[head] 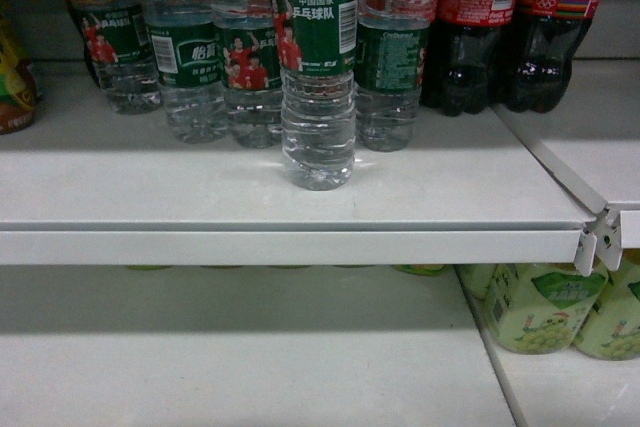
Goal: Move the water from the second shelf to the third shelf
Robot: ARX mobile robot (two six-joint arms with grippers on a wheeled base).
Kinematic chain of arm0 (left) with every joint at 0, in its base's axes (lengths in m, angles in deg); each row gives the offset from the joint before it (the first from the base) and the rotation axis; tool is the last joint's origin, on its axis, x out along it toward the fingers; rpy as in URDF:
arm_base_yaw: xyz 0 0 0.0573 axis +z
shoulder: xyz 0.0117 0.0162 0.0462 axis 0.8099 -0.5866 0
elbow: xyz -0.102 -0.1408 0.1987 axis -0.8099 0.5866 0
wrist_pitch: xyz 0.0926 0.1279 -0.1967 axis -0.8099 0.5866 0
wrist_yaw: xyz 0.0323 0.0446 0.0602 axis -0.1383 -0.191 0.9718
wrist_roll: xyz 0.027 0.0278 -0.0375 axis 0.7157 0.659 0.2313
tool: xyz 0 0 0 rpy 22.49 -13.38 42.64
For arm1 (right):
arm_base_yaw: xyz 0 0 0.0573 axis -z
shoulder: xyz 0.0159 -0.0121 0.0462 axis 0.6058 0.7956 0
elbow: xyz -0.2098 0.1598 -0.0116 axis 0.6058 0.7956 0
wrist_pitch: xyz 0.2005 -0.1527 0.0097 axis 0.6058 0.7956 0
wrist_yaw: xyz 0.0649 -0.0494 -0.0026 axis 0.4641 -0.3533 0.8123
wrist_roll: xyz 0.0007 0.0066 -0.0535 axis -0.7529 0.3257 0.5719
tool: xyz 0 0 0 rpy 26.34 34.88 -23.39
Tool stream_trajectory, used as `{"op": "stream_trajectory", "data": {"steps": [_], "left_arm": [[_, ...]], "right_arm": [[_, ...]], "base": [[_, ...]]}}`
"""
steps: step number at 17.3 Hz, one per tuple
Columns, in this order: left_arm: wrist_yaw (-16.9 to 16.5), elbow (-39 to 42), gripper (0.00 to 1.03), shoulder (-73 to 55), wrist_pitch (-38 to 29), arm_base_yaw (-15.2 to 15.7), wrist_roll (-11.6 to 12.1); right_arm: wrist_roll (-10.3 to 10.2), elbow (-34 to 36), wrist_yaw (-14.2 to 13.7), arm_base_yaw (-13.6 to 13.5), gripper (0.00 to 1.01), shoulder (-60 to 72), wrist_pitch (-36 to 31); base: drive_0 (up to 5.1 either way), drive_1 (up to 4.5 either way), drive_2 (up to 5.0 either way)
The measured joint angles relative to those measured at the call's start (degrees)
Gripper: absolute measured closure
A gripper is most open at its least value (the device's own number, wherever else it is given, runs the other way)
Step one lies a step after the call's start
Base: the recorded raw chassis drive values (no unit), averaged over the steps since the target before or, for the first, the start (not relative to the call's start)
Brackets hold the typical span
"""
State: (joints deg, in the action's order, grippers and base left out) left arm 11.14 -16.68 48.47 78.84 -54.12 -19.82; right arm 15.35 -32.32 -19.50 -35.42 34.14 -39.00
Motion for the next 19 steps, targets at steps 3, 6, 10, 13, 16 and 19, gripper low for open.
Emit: {"op": "stream_trajectory", "data": {"steps": [3, 6, 10, 13, 16, 19], "left_arm": [[0.0, 0.0, 0.05, 0.0, 0.0, 0.0, 0.0], [0.0, 0.0, 0.05, 0.0, 0.0, 0.0, 0.0], [0.0, 0.0, 0.05, 0.0, 0.0, 0.0, 0.0], [0.0, 0.0, 0.05, 0.0, 0.0, 0.0, 0.0], [0.0, 0.0, 0.05, 0.0, 0.0, 0.0, 0.0], [0.0, 0.0, 0.05, 0.0, 0.0, 0.0, 0.0]], "right_arm": [[1.6, -7.2, -0.2, -7.3, 0.03, 13.1, -5.5], [2.6, -9.4, 0.0, -15.3, 0.03, 24.0, -10.9], [2.5, -11.1, 0.7, -23.4, 0.03, 40.0, -19.1], [2.3, -15.1, 2.2, -26.5, 0.03, 48.6, -21.6], [0.4, -20.8, 5.0, -30.1, 0.03, 56.8, -23.1], [-0.5, -24.9, 6.3, -32.3, 0.03, 60.0, -23.4]], "base": [[0.0, 0.00, 0.0], [0.0, 0.00, 0.0], [0.0, 0.00, 0.0], [0.0, 0.00, 0.0], [0.0, 0.00, 0.0], [0.0, 0.00, 0.0]]}}
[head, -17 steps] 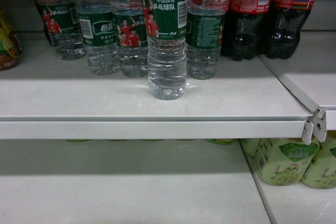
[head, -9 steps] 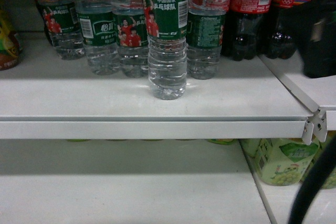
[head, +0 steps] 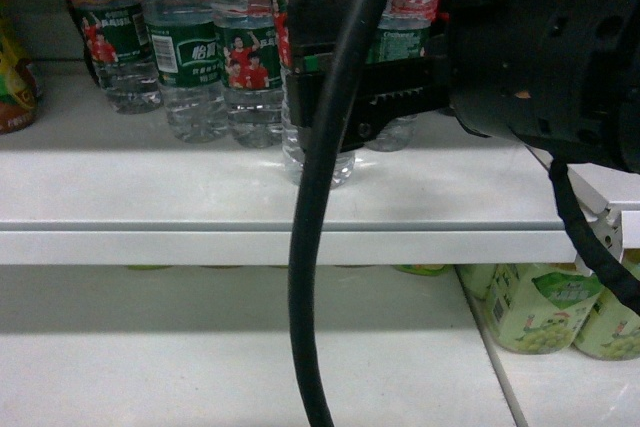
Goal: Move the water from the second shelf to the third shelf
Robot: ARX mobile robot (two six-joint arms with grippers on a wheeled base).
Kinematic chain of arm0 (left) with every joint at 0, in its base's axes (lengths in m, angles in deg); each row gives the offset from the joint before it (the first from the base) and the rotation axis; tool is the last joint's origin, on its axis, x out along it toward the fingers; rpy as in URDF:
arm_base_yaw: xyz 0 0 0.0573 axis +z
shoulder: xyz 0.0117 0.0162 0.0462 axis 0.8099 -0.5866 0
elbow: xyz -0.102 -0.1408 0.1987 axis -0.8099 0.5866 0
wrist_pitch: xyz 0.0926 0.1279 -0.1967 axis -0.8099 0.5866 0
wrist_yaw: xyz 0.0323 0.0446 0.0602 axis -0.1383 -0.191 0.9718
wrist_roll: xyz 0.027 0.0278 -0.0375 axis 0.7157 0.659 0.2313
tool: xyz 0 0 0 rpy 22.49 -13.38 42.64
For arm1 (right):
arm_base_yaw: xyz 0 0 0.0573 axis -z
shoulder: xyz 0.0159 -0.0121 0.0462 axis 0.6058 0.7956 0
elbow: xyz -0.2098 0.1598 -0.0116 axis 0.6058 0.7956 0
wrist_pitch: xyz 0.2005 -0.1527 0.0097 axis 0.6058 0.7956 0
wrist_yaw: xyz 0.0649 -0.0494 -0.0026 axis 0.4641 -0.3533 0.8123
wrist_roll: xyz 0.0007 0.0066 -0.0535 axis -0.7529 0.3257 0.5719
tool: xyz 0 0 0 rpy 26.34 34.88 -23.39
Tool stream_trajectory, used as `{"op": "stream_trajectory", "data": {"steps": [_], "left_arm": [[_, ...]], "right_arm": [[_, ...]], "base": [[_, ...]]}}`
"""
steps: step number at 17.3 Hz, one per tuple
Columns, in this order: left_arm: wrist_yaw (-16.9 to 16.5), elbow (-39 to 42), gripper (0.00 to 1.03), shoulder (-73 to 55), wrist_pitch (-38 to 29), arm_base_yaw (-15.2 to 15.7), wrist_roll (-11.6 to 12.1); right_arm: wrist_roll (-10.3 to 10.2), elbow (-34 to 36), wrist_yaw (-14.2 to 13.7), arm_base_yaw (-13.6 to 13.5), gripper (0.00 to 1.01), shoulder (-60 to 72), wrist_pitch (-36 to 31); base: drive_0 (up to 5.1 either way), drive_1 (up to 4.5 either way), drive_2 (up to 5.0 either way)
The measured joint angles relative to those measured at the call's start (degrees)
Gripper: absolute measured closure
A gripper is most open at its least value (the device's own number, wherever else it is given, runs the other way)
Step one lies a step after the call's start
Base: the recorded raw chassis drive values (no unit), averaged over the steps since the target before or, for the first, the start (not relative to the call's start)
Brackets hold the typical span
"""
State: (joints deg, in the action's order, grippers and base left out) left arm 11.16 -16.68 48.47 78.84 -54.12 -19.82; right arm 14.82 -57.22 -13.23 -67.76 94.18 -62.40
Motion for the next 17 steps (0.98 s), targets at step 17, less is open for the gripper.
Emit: {"op": "stream_trajectory", "data": {"steps": [17], "left_arm": [[0.0, 0.0, 0.05, 0.0, 0.0, 0.0, 0.0]], "right_arm": [[-4.2, -17.0, -6.2, -1.4, 0.03, 11.5, 8.8]], "base": [[0.0, 0.00, 0.0]]}}
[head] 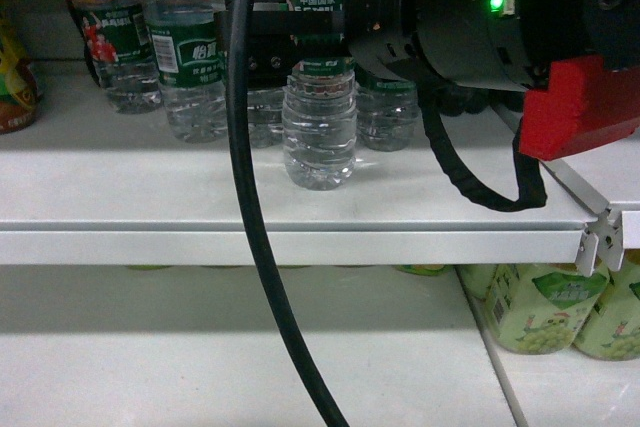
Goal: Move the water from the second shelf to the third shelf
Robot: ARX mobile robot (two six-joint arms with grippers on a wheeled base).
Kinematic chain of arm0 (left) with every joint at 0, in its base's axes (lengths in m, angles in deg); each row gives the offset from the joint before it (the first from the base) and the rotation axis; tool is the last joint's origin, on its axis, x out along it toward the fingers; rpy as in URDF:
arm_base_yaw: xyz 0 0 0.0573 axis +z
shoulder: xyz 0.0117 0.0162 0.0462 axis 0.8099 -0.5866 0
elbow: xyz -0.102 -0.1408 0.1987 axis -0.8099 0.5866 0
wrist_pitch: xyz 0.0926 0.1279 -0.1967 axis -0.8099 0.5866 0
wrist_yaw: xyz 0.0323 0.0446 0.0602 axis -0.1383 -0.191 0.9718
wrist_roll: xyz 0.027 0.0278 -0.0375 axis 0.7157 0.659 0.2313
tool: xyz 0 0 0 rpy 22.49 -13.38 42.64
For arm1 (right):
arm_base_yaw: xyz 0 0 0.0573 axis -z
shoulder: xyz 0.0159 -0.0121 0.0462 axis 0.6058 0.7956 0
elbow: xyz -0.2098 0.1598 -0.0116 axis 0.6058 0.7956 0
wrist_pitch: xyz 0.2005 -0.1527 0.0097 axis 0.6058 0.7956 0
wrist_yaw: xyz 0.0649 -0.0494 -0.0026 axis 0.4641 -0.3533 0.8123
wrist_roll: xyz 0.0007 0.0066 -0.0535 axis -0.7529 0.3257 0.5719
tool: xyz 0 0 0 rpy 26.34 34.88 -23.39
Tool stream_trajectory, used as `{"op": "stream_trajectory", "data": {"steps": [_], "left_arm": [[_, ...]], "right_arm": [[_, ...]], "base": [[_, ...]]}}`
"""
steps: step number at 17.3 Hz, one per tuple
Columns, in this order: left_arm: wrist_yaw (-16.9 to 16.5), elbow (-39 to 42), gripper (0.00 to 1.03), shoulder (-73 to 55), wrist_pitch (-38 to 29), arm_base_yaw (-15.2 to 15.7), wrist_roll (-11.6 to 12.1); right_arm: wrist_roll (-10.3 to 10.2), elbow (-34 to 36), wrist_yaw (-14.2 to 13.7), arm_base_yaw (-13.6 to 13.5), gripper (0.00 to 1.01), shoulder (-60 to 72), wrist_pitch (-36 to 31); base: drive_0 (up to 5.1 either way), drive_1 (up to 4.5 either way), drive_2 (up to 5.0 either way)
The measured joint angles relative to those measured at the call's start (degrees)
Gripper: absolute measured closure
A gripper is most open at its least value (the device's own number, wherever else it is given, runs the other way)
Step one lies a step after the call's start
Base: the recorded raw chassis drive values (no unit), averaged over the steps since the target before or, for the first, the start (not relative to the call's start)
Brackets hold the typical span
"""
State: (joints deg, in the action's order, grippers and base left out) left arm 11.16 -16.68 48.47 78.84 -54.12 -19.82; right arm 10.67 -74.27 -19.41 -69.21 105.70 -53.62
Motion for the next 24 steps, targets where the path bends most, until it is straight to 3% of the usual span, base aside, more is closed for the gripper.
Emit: {"op": "stream_trajectory", "data": {"steps": [8, 10, 11, 12, 20, 24], "left_arm": [[0.0, 0.0, 0.05, 0.0, 0.0, 0.0, 0.0], [0.0, 0.0, 0.05, 0.0, 0.0, 0.0, 0.0], [0.0, 0.0, 0.05, 0.0, 0.0, 0.0, 0.0], [0.0, 0.0, 0.05, 0.0, 0.0, 0.0, 0.0], [0.0, 0.0, 0.05, 0.0, 0.0, 0.0, 0.0], [0.0, 0.0, 0.05, 0.0, 0.0, 0.0, 0.0]], "right_arm": [[0.8, -4.0, -3.0, -0.9, 0.06, 4.0, 1.0], [0.7, -4.6, -3.6, -1.5, 0.28, 4.0, 1.2], [0.7, -4.9, -4.1, -1.5, 0.46, 4.0, 1.6], [0.4, -5.0, -4.3, -1.8, 0.58, 4.0, 1.6], [0.6, 1.8, -2.6, -2.4, 0.61, -2.8, 2.4], [0.6, 8.4, -2.3, -0.5, 0.61, -8.6, 2.0]], "base": [[0.0, 0.00, 0.0], [0.0, 0.00, 0.0], [0.0, 0.00, 0.0], [0.0, 0.00, 0.0], [0.0, 0.00, 0.0], [0.0, 0.00, 0.0]]}}
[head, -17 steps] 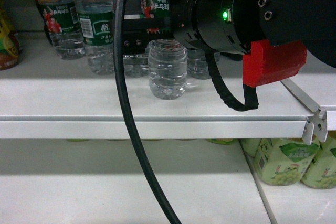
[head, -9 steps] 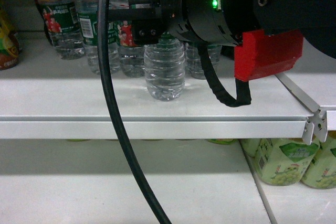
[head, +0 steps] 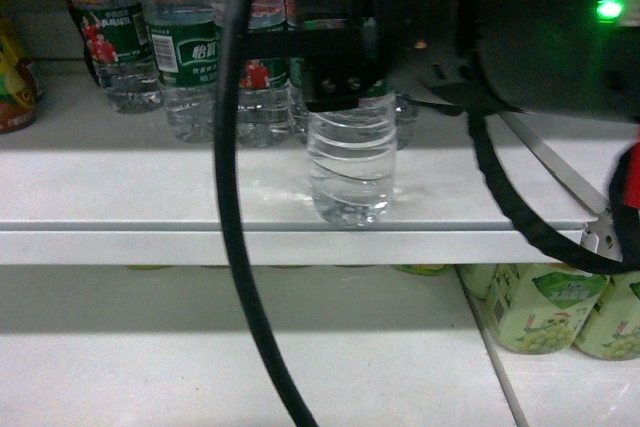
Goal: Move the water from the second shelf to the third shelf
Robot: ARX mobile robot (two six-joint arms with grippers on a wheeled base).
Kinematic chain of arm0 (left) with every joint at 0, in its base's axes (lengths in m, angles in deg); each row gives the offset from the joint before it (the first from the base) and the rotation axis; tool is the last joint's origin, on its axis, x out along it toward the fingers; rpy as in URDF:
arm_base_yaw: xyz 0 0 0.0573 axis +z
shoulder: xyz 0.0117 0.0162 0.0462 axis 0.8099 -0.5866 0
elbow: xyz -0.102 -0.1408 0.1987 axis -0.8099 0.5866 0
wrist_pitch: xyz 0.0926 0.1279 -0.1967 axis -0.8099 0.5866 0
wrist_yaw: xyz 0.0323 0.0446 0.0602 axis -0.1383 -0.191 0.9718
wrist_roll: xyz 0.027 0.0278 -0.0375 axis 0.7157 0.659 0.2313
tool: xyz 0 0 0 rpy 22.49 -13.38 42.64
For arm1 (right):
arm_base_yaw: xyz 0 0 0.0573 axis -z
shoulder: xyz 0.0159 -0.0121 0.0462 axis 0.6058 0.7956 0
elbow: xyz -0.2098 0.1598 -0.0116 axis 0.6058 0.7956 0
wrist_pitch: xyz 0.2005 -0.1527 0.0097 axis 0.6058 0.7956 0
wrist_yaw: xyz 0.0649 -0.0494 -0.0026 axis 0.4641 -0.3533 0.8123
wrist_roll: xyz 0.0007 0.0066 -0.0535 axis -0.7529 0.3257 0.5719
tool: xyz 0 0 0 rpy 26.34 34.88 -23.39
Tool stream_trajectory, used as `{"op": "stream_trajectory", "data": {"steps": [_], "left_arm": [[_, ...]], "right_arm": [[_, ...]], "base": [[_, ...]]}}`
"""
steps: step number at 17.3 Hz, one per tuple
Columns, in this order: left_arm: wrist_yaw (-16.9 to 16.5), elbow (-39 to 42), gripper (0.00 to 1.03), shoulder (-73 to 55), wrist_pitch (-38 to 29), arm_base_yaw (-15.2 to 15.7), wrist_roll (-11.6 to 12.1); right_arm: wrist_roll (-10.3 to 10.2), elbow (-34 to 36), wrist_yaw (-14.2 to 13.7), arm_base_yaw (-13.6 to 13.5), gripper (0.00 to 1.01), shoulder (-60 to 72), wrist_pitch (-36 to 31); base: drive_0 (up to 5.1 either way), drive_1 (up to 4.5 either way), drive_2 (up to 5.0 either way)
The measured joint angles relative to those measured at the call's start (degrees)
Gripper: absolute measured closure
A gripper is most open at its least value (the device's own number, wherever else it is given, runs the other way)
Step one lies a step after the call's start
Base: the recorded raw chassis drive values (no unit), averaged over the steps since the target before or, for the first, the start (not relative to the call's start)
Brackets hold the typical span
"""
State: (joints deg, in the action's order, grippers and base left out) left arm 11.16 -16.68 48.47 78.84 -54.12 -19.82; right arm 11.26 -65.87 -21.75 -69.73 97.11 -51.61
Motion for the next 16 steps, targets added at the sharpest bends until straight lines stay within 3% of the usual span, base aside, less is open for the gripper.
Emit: {"op": "stream_trajectory", "data": {"steps": [2, 5, 8, 11, 14, 16], "left_arm": [[0.0, 0.0, 0.05, 0.0, 0.0, 0.0, 0.0], [0.0, 0.0, 0.05, 0.0, 0.0, 0.0, 0.0], [0.0, 0.0, 0.05, 0.0, 0.0, 0.0, 0.0], [0.0, 0.0, 0.05, 0.0, 0.0, 0.0, 0.0], [0.0, 0.0, 0.05, 0.0, 0.0, 0.0, 0.0], [0.0, 0.0, 0.05, 0.0, 0.0, 0.0, 0.0]], "right_arm": [[0.0, 5.1, -0.4, 1.2, 0.61, -5.0, -0.6], [0.2, 17.0, -0.6, 6.0, 0.61, -19.6, -1.0], [0.3, 22.8, -3.3, 9.1, 0.61, -27.1, -0.2], [0.6, 27.9, -3.5, 12.1, 0.61, -34.7, 4.8], [0.7, 29.5, -4.8, 17.5, 0.61, -45.5, 12.3], [0.6, 29.8, -4.8, 17.8, 0.61, -52.0, 19.2]], "base": [[0.0, 0.00, 0.0], [0.0, 0.00, 0.0], [0.0, 0.00, 0.0], [0.0, 0.00, 0.0], [0.0, 0.00, 0.0], [0.0, 0.00, 0.0]]}}
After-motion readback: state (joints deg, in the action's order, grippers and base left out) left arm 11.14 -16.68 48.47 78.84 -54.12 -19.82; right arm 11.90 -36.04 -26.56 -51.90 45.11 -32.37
